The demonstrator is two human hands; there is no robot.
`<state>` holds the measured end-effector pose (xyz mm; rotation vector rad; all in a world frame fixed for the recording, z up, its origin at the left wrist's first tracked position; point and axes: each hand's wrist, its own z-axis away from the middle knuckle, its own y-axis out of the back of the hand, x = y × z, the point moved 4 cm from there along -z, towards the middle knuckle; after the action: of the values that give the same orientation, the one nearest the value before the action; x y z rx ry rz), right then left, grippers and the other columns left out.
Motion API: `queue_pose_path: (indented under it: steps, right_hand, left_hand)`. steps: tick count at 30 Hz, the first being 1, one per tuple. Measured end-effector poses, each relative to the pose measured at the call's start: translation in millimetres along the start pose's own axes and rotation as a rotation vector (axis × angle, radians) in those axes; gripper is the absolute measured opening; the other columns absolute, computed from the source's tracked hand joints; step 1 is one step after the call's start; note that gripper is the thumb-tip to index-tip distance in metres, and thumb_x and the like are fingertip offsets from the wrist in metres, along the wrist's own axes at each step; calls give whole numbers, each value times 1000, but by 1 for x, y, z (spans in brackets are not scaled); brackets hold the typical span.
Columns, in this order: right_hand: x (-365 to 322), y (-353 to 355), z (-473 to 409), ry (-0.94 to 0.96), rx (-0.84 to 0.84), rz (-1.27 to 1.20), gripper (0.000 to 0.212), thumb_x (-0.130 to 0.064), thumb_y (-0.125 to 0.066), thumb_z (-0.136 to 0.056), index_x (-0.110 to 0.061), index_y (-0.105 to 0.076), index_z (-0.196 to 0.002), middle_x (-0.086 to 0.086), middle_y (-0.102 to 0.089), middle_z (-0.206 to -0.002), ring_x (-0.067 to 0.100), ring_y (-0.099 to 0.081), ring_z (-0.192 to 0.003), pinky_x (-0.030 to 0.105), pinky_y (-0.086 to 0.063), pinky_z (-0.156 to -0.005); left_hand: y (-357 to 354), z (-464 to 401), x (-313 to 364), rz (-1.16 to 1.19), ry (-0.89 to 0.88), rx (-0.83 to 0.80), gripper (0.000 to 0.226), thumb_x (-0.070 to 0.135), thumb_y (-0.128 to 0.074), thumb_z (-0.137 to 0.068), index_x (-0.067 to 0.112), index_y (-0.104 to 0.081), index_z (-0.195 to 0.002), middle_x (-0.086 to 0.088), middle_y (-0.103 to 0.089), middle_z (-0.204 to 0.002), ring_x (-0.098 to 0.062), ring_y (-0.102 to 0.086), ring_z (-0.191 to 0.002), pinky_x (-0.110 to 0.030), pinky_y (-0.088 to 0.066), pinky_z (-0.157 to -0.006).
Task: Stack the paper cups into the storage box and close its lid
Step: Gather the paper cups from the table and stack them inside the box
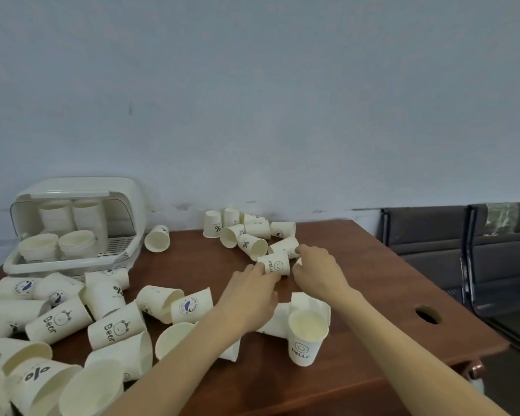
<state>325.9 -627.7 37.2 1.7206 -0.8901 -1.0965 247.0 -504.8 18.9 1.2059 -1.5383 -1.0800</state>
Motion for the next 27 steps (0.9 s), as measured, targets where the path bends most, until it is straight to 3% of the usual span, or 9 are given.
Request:
queue_pose_path:
  steps: [5,8,10,13,16,18,20,24,27]
  right_hand:
    - [46,-2,14,-118,-37,23,36,-17,-46,-87,-12,-53,-122,10,-58,-116,33,-54,-103,34,-39,-72]
    - [70,-8,24,-206,-91,61,35,-15,-45,-87,-9,-51,-121,13,-56,-117,34,-54,-105,33,-39,-73]
    - [81,-16,28,-243,-138,60,30,-15,-43,-87,-7,-52,-115,12,-56,-115,34,-54,-104,33,-39,-74]
    - [91,-29,33,-301,-206,15,25,-19,-44,-89,-7,-54,-109,11,-57,-114,32,-55,-104,32,-40,-75]
    - [94,-41,35,-344,-247,-57,21,-21,-45,-90,-8,-52,-104,10,-57,-112,27,-51,-93,31,-40,-73]
    - [94,-48,36,-369,-246,-112,18,-21,-47,-87,-9,-51,-100,10,-57,-109,27,-50,-88,31,-41,-71]
    - [95,-56,33,-410,-226,-198,20,-19,-49,-77,-8,-53,-93,11,-63,-101,30,-60,-85,31,-49,-67]
    - [99,-67,24,-465,-209,-341,26,-11,-51,-60,-4,-64,-82,9,-69,-75,27,-67,-60,34,-59,-59]
    - [94,-61,19,-447,-118,-381,26,-17,-49,-62,-5,-62,-81,10,-68,-80,31,-66,-70,36,-58,-65]
  left_hand:
    - [-24,8,42,35,-54,-149,41,18,-41,-95,24,-50,-135,-6,-50,-118,-25,-46,-112,-35,-37,-87]
    - [-44,13,56,29,-24,-284,43,14,-46,-91,23,-53,-133,-7,-52,-127,-26,-49,-118,-37,-43,-93]
    - [-51,15,60,-17,-2,-318,37,12,-48,-90,19,-59,-125,-8,-57,-123,-27,-54,-111,-38,-48,-89]
    - [-54,18,64,-104,-12,-243,25,9,-50,-90,16,-64,-109,-10,-60,-110,-28,-57,-98,-36,-44,-74]
    - [-51,21,63,-130,-3,-172,20,10,-49,-92,16,-63,-105,-9,-58,-105,-28,-55,-95,-34,-35,-67]
    - [-46,24,63,-120,7,-119,18,11,-47,-94,14,-62,-104,-8,-56,-106,-29,-54,-97,-34,-32,-67]
    - [-38,25,62,-115,2,-60,19,13,-45,-95,14,-62,-103,-7,-55,-105,-28,-53,-94,-33,-29,-67]
    - [-26,26,59,-69,1,26,23,18,-40,-97,16,-61,-103,-6,-55,-98,-25,-49,-85,-33,-29,-69]
    - [-18,26,55,-49,13,66,26,20,-37,-98,17,-61,-108,-6,-55,-99,-26,-52,-90,-33,-30,-72]
